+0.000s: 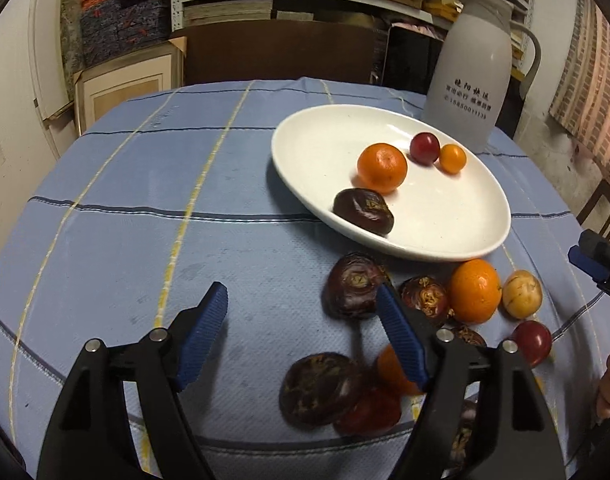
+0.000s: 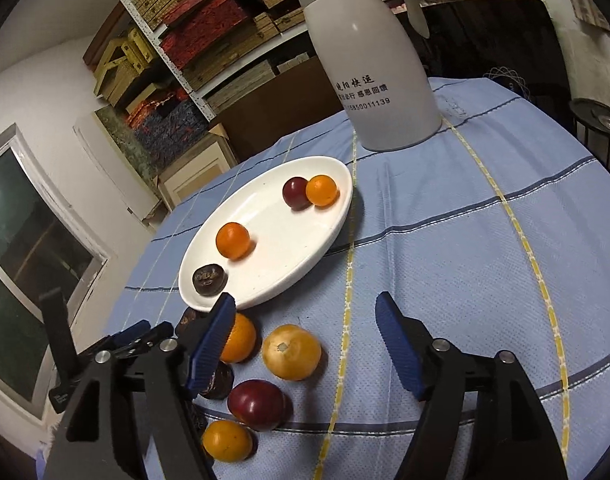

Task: Organize fruits
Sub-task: 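Move right tool to the pale yellow citrus while left reaches another dark fruit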

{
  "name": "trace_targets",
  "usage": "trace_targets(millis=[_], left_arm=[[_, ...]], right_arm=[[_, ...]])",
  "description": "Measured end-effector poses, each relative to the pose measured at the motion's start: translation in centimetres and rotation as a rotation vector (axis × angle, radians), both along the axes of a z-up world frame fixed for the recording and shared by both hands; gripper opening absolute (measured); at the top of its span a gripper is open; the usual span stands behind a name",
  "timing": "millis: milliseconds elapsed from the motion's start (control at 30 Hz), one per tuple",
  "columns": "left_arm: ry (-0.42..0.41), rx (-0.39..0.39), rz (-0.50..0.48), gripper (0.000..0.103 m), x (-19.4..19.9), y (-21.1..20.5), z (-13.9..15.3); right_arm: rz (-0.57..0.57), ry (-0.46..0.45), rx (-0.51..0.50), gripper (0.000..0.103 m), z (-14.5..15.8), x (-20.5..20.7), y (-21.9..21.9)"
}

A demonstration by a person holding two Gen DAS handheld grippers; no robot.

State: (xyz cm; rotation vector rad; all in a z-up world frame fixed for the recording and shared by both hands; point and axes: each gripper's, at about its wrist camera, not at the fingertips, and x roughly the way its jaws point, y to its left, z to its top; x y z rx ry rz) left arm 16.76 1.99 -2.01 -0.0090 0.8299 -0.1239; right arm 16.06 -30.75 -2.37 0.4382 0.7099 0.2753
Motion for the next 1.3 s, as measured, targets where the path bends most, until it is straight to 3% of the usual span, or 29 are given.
trace_targets(millis=[100,167,267,367,633,767,900,1067,1133,1200,1300], left_arm=[[0.020,-0.013,-0.007,0.076,0.9,-0.4,-0.2],[0.023,-0.014,-0.004,0.085,1.4,-0.6,-0.2],[0.034,0.018,0.006,0.085,2.6,-1.3,-0.5],[0.048,0.051,0.012,0.099,3.5,-1.7,-1.2],[0.085,0.057,-0.048,0.099,2.4,-1.0,-1.6],[0.053,0.125,0.033,0.099,0.5,0.6,-1.5],[-0.011,0.077,0.027,0.099,0.1,0.6,-0.5],[-0.022,0.182,-0.004,0.098,1.8,-1.6,-1.1],[0.003,0.190,-0.023,0.093,2.7,-2.1,-1.6],[0.028,0.176,-0.046,0.082,3.5,-2.4,-2.0],[0.051,0.104,-0.088,0.055,3.9,-2.4,-2.1]], right_arm=[[0.010,0.013,-0.005,0.073,-0.2,0.2,0.2],[0.012,0.014,-0.010,0.075,-0.3,0.2,0.4],[0.012,0.017,-0.017,0.076,-0.3,0.2,0.6],[0.014,0.025,-0.016,0.076,-0.4,0.3,0.6],[0.026,0.040,-0.040,0.076,-0.7,0.5,1.1],[0.035,0.038,-0.041,0.076,-0.7,0.4,1.3],[0.054,0.035,-0.051,0.076,-0.8,0.2,1.8],[0.066,0.036,-0.063,0.076,-0.9,0.3,2.2],[0.070,0.038,-0.065,0.076,-1.0,0.3,2.3],[0.078,0.038,-0.074,0.076,-1.0,0.3,2.5],[0.105,0.043,-0.093,0.076,-1.2,0.4,3.2]])
